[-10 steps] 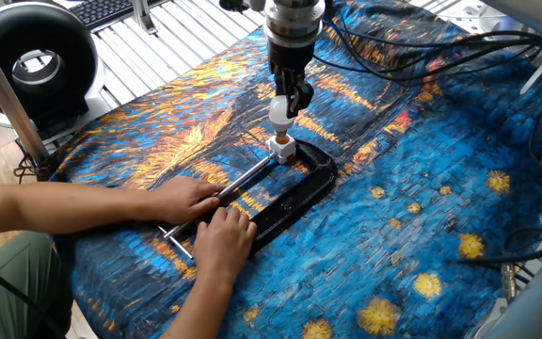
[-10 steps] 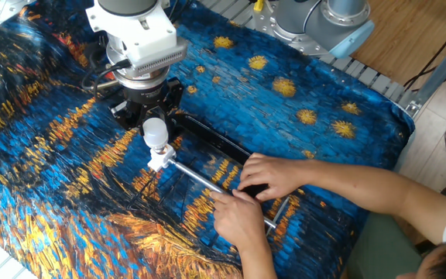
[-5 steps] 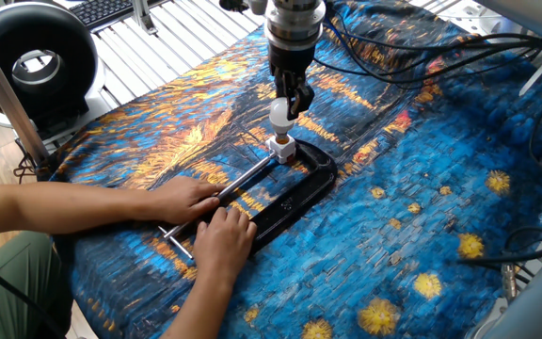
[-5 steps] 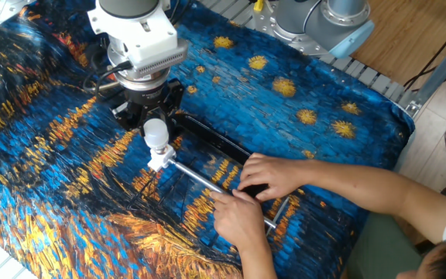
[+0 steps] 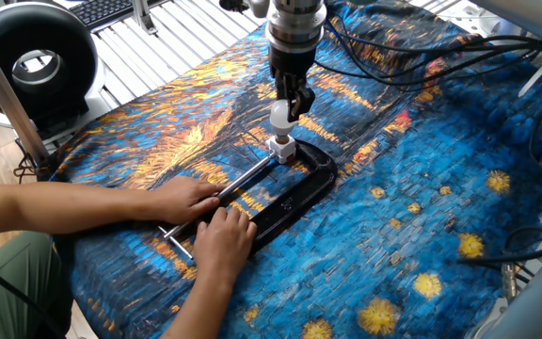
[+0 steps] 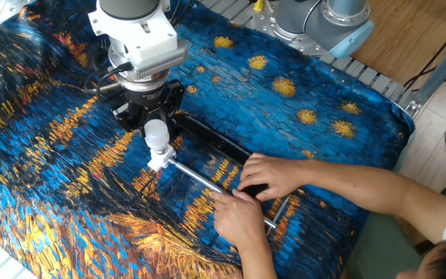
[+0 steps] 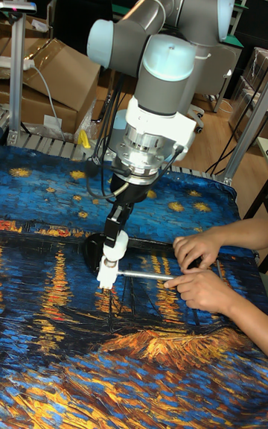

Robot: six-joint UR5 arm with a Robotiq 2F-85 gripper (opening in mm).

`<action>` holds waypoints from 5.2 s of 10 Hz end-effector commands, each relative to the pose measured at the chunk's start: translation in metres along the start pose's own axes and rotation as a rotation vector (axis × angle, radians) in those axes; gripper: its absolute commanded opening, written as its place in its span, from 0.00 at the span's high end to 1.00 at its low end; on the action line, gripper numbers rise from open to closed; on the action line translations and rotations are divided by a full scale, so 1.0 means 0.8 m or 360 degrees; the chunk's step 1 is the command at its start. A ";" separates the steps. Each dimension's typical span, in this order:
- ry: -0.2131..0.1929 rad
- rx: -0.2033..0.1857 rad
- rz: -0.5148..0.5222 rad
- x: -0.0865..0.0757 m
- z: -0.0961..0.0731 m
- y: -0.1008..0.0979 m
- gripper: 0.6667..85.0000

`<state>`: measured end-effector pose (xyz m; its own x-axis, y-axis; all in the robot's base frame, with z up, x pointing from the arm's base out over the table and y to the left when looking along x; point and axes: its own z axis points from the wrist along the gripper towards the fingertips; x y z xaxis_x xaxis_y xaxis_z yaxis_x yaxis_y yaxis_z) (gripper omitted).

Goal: Install the light bulb by rotating it

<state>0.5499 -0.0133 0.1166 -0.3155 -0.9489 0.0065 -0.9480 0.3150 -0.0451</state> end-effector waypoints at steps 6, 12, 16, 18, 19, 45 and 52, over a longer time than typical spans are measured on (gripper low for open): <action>-0.0037 0.0006 0.0004 -0.002 0.010 0.001 1.00; -0.0069 0.0000 0.0018 -0.006 0.017 0.002 1.00; -0.0085 0.0000 0.0028 -0.008 0.019 0.002 1.00; -0.0100 0.0003 0.0075 -0.011 0.019 0.001 1.00; -0.0125 0.0019 0.0131 -0.015 0.019 -0.003 1.00; 0.0001 -0.0177 0.0290 -0.005 -0.002 0.015 0.31; -0.0043 -0.0039 -0.0042 -0.023 -0.013 -0.023 0.27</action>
<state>0.5619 -0.0075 0.1225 -0.3410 -0.9401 -0.0009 -0.9401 0.3410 -0.0029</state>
